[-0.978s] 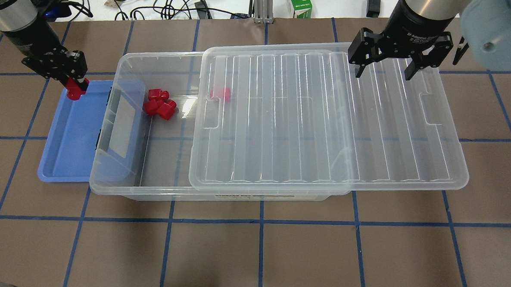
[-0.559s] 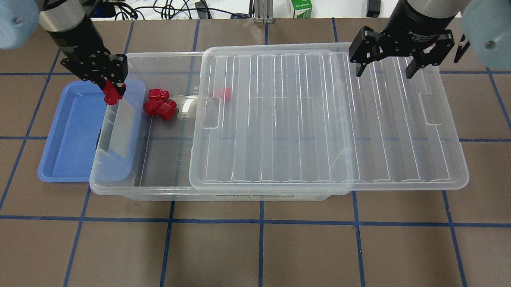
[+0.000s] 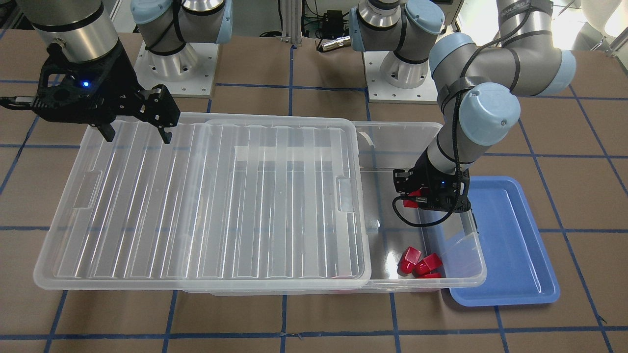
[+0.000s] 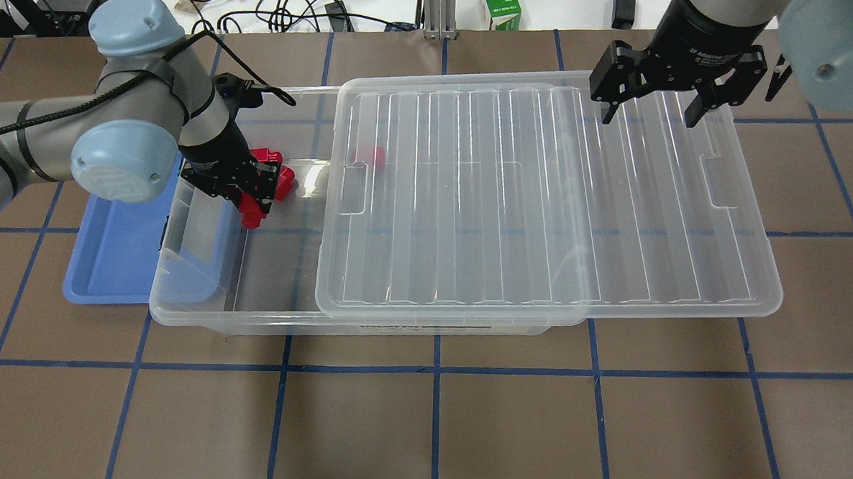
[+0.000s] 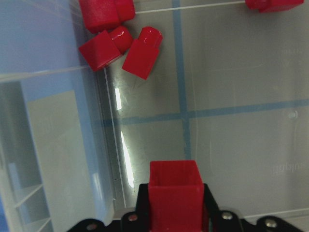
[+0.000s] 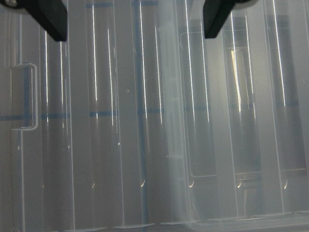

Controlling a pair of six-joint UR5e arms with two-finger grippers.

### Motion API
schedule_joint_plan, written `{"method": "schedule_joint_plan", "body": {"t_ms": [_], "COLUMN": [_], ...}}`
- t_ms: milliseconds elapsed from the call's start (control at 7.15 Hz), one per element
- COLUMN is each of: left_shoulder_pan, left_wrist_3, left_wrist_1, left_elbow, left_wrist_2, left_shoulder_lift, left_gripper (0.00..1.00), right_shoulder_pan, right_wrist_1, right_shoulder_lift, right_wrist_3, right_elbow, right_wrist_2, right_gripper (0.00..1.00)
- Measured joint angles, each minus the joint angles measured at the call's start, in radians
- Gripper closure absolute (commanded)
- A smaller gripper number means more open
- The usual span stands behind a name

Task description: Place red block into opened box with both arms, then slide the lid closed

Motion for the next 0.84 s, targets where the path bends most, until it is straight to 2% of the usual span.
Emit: {"method": "schedule_joint_plan", "body": {"t_ms": [559,699,839], "left_shoulder_pan": [0.003,0.006,0.008], "left_wrist_3": [-0.027,-0.024,-0.020], "left_wrist_1": [0.121,0.165,0.205], "left_elbow": [-0.112,-0.137,-0.155], "left_wrist_2": [-0.006,-0.006,-0.007], "left_shoulder_lift": [-0.028,-0.043,-0.058], "left_gripper": [0.86,0.81,0.45], "right_shoulder_pan": [-0.042,-0.065,-0.105], "right_wrist_1": [0.004,0.004,0.005], "right_shoulder_lift": [0.000,0.000,0.000], "right_wrist_3": [-0.029,-0.052,-0.099], "right_elbow": [0.000,-0.001,-0.008], "right_wrist_2": [0.006,0.008,0.009], "right_gripper": [0.00,0.00,0.00]}}
